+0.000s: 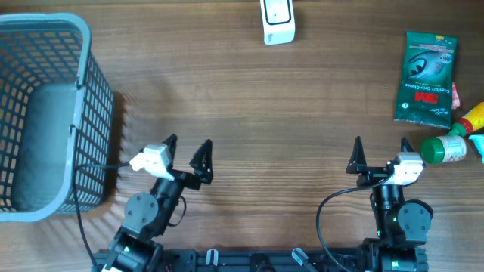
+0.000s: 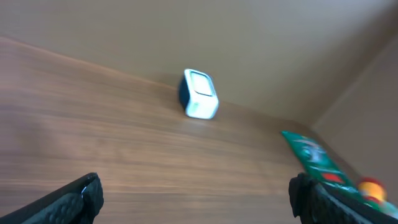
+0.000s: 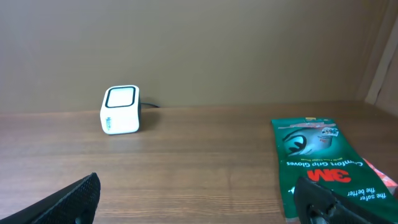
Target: Scan the item barcode
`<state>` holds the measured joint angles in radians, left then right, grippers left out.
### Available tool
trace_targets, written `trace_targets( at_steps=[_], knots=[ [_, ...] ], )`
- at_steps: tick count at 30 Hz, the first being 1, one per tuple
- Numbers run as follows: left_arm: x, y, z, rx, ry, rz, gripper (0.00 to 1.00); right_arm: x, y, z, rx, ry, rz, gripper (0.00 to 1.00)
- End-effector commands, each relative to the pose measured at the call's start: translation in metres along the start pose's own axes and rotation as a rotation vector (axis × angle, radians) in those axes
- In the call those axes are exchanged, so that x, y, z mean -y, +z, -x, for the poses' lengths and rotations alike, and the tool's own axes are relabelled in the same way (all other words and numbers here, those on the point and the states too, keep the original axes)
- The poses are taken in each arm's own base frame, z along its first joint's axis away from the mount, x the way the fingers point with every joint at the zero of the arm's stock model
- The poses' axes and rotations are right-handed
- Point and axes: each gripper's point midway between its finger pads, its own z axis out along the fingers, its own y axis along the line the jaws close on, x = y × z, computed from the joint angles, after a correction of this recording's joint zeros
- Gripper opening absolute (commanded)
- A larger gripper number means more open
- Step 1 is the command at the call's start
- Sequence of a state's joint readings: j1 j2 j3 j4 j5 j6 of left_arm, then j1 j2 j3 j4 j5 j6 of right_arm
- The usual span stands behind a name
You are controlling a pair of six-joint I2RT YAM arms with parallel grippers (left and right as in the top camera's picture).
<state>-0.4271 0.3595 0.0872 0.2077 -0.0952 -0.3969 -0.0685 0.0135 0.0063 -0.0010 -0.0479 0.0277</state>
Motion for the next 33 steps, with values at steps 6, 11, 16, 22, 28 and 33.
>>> trace_targets(
  at_steps=[6, 11, 16, 22, 28, 33],
  knots=[
    [-0.013, -0.023, 0.048, 0.222, 0.027, 0.081, 1.0, 0.002, 0.0, 0.002, 0.008, -0.013, -0.008, 1.0],
    [-0.004, -0.039, 0.07, 0.324, 0.011, 0.036, 1.0, 0.002, 0.0, 0.002, 0.008, -0.013, -0.008, 1.0],
    [-0.019, -0.039, 0.067, 0.332, 0.017, 0.086, 1.0, 0.002, 0.0, 0.002, 0.008, -0.014, -0.008, 1.0],
    [-0.016, -0.031, 0.047, 0.266, 0.234, 0.01, 1.0, 0.002, 0.0, 0.002, 0.008, -0.013, -0.008, 1.0],
    [-0.026, -0.026, 0.024, 0.157, 0.425, 0.032, 1.0, 0.002, 0.0, 0.002, 0.008, -0.013, -0.008, 1.0],
    [-0.052, -0.025, -0.005, 0.022, 0.401, 0.127, 1.0, 0.002, 0.0, 0.002, 0.008, -0.013, -0.008, 1.0]
  ],
)
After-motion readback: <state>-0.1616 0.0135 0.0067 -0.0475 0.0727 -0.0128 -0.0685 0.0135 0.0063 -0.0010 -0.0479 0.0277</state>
